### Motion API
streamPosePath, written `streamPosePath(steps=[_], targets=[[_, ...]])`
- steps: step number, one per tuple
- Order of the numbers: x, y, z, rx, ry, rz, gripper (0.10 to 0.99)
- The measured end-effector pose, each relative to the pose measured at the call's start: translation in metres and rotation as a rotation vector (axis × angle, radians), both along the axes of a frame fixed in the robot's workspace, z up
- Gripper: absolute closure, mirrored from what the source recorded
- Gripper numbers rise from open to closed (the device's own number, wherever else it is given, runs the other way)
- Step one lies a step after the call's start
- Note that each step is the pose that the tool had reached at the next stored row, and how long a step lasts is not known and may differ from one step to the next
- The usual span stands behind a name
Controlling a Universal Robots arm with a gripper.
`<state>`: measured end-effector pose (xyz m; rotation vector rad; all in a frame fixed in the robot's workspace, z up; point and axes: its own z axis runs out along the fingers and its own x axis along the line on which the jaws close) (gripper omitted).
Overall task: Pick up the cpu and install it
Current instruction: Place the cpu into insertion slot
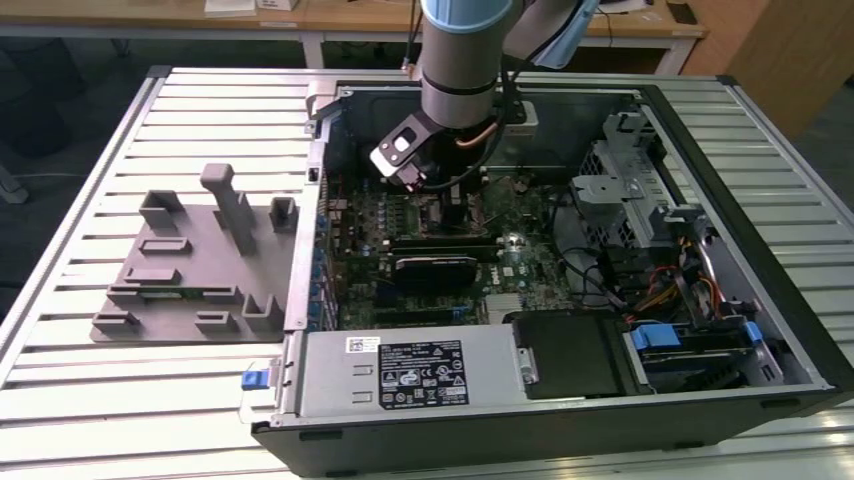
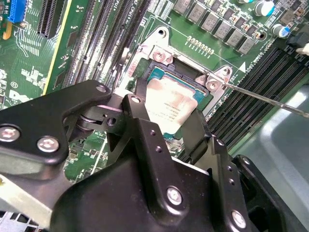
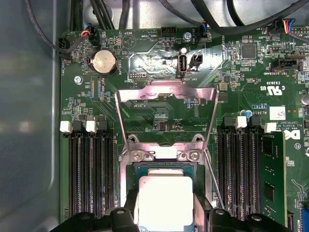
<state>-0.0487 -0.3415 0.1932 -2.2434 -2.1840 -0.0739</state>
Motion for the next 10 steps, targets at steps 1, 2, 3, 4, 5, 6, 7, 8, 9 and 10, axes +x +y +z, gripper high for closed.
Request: streamPosePath(steps=[1,2,3,4,5,6,7,8,9,10], targets=[[0.0,0.0,0.0,0.0,0.0,0.0,0.549],[0.0,0.0,0.0,0.0,0.0,0.0,0.549],[0.0,0.0,0.0,0.0,0.0,0.0,0.549],[0.0001,0.0002,-0.0002,0.001,-0.0003,0.0,0.549],[0.0001,0.0002,-0.0003,0.001,-0.0004,0.0,0.537],[0.0001,0.0001,-0.0002,0.001,-0.0003,0.0,0.537],[0.0,0.0001,-0.0001,0.0,-0.0002,0.0,0.475],[0.0,0.0,0.0,0.0,0.0,0.0,0.475],[0.0,0.0,0.0,0.0,0.0,0.0,0.475],[0.0,0.0,0.0001,0.0,0.0,0.0,0.475]])
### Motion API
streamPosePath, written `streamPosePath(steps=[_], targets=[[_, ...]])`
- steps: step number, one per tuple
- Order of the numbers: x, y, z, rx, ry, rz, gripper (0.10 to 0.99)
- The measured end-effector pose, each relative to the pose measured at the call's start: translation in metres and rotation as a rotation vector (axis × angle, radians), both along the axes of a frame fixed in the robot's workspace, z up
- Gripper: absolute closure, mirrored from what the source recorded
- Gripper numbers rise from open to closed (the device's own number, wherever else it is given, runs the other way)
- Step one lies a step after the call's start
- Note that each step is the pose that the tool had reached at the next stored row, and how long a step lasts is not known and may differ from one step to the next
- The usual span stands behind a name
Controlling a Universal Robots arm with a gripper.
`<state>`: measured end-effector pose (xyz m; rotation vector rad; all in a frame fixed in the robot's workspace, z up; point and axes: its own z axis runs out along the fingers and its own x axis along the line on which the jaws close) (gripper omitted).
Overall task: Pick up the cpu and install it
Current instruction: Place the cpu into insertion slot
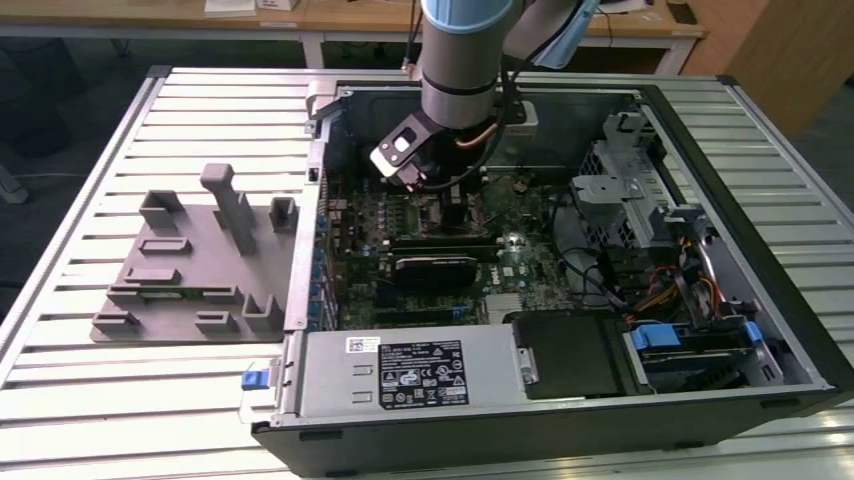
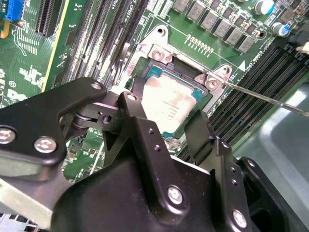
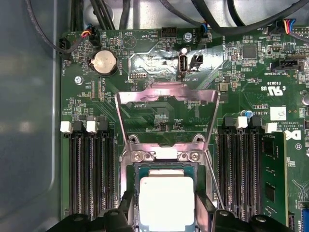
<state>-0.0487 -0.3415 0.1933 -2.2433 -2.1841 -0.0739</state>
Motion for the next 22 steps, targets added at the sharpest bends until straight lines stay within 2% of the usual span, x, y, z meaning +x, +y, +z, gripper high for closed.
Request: streamPosePath(steps=[7,15,16,17,19,20,22], targets=[[0.0,0.0,0.0079,0.0,0.0,0.0,0.475],[0.0,0.0,0.0083,0.0,0.0,0.0,0.486],[0.0,0.0,0.0083,0.0,0.0,0.0,0.553],[0.0,0.0,0.0083,0.0,0.0,0.0,0.553],[0.0,0.0,0.0084,0.0,0.0,0.0,0.675],[0.0,0.0,0.0084,0.0,0.0,0.0,0.675],[0.0,0.0,0.0085,0.0,-0.0001,0.0,0.792]])
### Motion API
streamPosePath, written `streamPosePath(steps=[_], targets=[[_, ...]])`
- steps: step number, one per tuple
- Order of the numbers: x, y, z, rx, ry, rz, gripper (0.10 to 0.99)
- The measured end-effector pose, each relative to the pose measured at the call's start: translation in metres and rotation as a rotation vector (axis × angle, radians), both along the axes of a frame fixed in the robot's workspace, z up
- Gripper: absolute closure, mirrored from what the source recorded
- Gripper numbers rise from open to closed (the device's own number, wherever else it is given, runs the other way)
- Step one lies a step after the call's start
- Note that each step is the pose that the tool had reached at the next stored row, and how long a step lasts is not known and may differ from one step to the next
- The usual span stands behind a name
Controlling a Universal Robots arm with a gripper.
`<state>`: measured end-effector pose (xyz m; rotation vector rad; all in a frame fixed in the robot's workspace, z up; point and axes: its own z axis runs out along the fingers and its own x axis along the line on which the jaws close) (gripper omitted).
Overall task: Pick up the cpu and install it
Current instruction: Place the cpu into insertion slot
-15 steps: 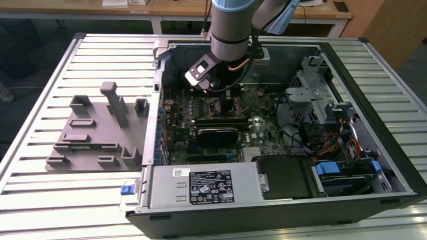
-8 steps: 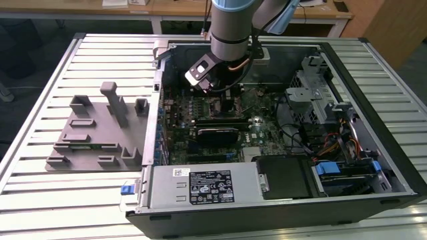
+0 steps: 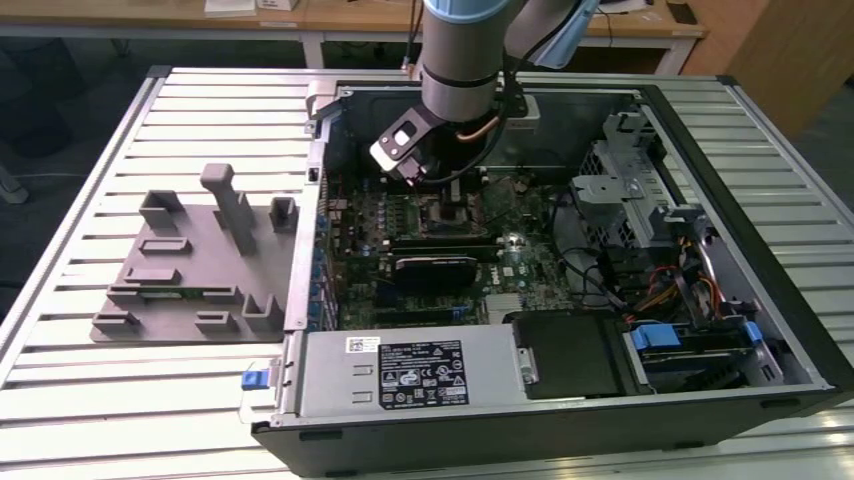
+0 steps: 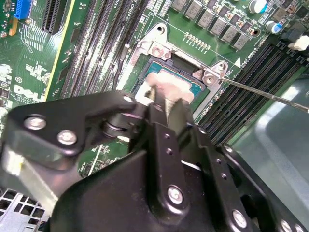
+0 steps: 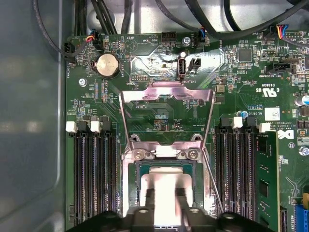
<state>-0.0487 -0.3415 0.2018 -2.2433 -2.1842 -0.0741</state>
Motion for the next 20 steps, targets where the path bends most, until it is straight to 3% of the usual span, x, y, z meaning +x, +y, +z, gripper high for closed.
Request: streamPosePath(steps=[1,4,20], targets=[[0.0,0.0,0.0,0.0,0.0,0.0,0.792],[0.0,0.0,0.0002,0.0,0.0001,0.0,0.965],[0.003,0.0,-0.0017,0.0,0.0003,-0.002,0.98]])
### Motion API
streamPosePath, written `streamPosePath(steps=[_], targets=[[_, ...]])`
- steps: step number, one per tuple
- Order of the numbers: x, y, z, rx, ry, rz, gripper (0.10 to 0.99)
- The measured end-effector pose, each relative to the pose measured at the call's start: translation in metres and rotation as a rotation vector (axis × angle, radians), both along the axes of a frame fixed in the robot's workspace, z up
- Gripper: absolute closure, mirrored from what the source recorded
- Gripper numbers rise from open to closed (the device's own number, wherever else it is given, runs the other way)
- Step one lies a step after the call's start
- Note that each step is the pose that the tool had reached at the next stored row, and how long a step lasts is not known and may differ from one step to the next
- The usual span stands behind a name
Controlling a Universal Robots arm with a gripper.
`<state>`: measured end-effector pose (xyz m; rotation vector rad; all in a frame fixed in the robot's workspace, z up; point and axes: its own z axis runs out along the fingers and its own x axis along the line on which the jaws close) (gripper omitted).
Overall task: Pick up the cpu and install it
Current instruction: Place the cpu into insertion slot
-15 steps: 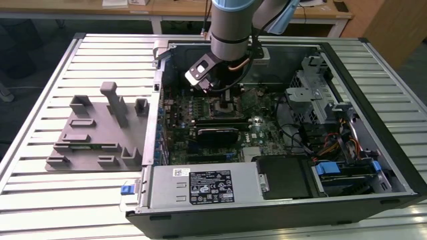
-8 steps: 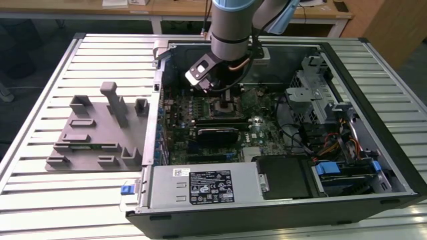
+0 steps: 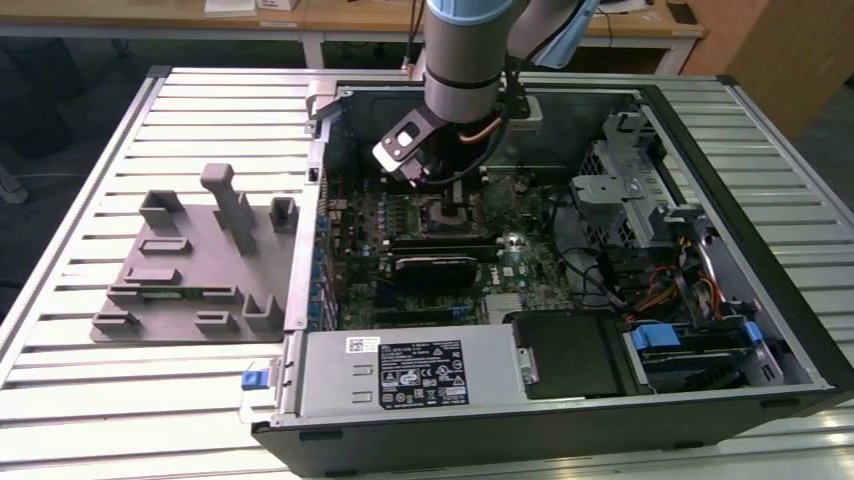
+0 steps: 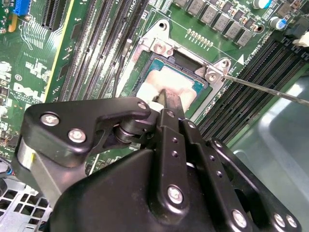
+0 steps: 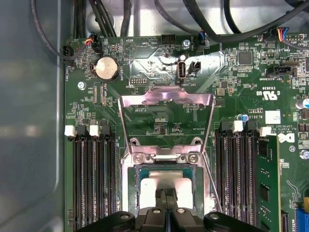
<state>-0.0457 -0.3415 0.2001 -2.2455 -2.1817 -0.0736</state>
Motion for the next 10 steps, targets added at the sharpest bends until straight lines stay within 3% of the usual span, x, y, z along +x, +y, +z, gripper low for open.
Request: streamPosePath(steps=[10], targets=[[0.0004,0.0003,-0.0014,0.0,0.0,0.0,0.98]])
